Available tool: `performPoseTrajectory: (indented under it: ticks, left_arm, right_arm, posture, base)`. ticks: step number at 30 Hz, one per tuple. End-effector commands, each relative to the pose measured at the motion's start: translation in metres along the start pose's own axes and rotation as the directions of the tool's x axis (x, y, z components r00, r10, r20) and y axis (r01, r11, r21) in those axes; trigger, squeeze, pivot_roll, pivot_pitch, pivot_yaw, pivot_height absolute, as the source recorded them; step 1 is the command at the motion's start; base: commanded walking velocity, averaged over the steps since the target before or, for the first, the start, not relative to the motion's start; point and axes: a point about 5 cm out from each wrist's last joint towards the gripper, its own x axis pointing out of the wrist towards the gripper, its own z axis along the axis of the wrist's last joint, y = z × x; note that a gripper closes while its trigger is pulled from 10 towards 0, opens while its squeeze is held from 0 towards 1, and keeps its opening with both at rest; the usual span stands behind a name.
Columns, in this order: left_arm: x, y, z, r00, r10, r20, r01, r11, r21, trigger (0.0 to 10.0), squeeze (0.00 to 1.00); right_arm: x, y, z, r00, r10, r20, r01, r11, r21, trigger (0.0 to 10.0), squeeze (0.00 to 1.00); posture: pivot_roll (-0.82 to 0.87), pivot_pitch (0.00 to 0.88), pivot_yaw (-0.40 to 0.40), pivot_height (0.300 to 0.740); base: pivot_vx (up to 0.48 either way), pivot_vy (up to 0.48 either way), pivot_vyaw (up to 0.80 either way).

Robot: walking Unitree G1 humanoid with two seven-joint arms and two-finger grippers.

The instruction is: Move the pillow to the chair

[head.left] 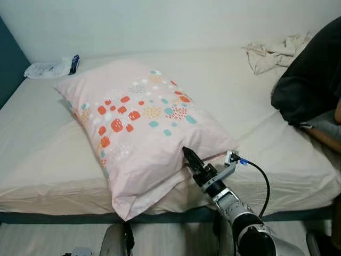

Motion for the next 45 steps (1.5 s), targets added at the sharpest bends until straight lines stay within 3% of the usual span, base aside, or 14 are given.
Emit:
performPoseTrajectory:
  ticks: [1, 9, 12, 14, 20, 27, 29, 34, 35, 36, 45]
  left_arm:
    - [-0.004, -0.006, -0.016, 0.998, -0.057, -0.041, 0.058, 0.998, 0.033, 10.0, 0.0]
    - [-0.01, 0.003, -0.03, 0.997, -0.05, -0.059, 0.053, 0.998, 0.047, 10.0, 0.0]
    - [-0.013, 0.005, -0.037, 0.996, -0.051, -0.068, 0.055, 0.997, 0.051, 10.0, 0.0]
    - [-0.015, 0.007, -0.042, 0.996, -0.053, -0.075, 0.057, 0.997, 0.057, 10.0, 0.0]
    - [-0.016, 0.009, -0.043, 0.996, -0.052, -0.073, 0.057, 0.997, 0.06, 10.0, 0.0]
    - [-0.016, 0.009, -0.042, 0.996, -0.058, -0.062, 0.062, 0.996, 0.064, 10.0, 0.0]
    - [-0.016, 0.008, -0.04, 0.996, -0.063, -0.057, 0.067, 0.996, 0.067, 10.0, 0.0]
    - [-0.015, 0.007, -0.038, 0.996, -0.066, -0.053, 0.07, 0.995, 0.07, 10.0, 0.0]
    - [-0.014, 0.007, -0.037, 0.996, -0.067, -0.052, 0.071, 0.995, 0.07, 10.0, 0.0]
    - [-0.014, 0.006, -0.037, 0.996, -0.068, -0.052, 0.071, 0.995, 0.071, 10.0, 0.0]
    - [-0.011, 0.002, -0.03, 0.996, -0.072, -0.047, 0.075, 0.995, 0.067, 10.0, 0.0]
  right_arm:
    - [0.01, 0.012, 0.001, 0.993, 0.121, 0.007, -0.121, 0.993, 0.012, 10.0, 0.0]
    - [0.029, 0.034, -0.007, 0.949, 0.312, -0.053, -0.313, 0.95, 0.0, 10.0, 0.0]
    - [0.038, 0.038, -0.009, 0.96, 0.279, -0.038, -0.279, 0.96, 0.001, 10.0, 0.0]
    - [0.048, 0.036, -0.013, 0.989, 0.144, -0.035, -0.145, 0.989, -0.023, 10.0, 0.0]
    - [0.058, 0.038, -0.004, 0.998, 0.05, 0.032, -0.049, 0.998, -0.025, 10.0, 0.0]
    - [0.068, 0.052, 0.008, 0.986, 0.157, 0.054, -0.154, 0.987, -0.053, 10.0, 0.0]
    - [0.073, 0.055, 0.011, 0.989, 0.141, 0.046, -0.136, 0.986, -0.097, 10.0, 0.0]
    - [0.082, 0.062, 0.014, 0.992, 0.122, 0.036, -0.118, 0.987, -0.112, 10.0, 0.0]
    - [0.083, 0.063, 0.014, 0.992, 0.123, 0.039, -0.118, 0.987, -0.109, 7.8, 0.0]
    - [0.084, 0.063, 0.015, 0.992, 0.115, 0.044, -0.109, 0.988, -0.111, 0.0, 0.0]
    - [0.09, 0.071, 0.023, 0.986, 0.154, 0.065, -0.144, 0.98, -0.135, 0.0, 0.0]
  posture:
    - [0.05, 0.192, 0.079, 0.35]
    - [0.09, 0.235, 0.101, 0.315]
    - [0.11, 0.253, 0.115, 0.3]
    - [0.12, 0.266, 0.123, 0.3]
    - [0.13, 0.275, 0.126, 0.3]
    - [0.12, 0.275, 0.128, 0.3]
    - [0.12, 0.275, 0.128, 0.3]
    - [0.11, 0.263, 0.121, 0.3]
    - [0.11, 0.261, 0.121, 0.3]
    - [0.1, 0.256, 0.118, 0.3]
    - [0.09, 0.238, 0.109, 0.3]
  base:
    - [0.0, 0.0, 0.0]
    - [0.0, 0.0, 0.0]
    - [0.0, 0.0, 0.0]
    - [0.0, 0.0, 0.0]
    - [0.0, 0.0, 0.0]
    - [0.0, 0.0, 0.0]
    - [0.0, 0.0, 0.0]
    - [0.0, 0.0, 0.0]
    - [0.0, 0.0, 0.0]
    - [0.0, 0.0, 0.0]
    - [0.0, 0.0, 0.0]
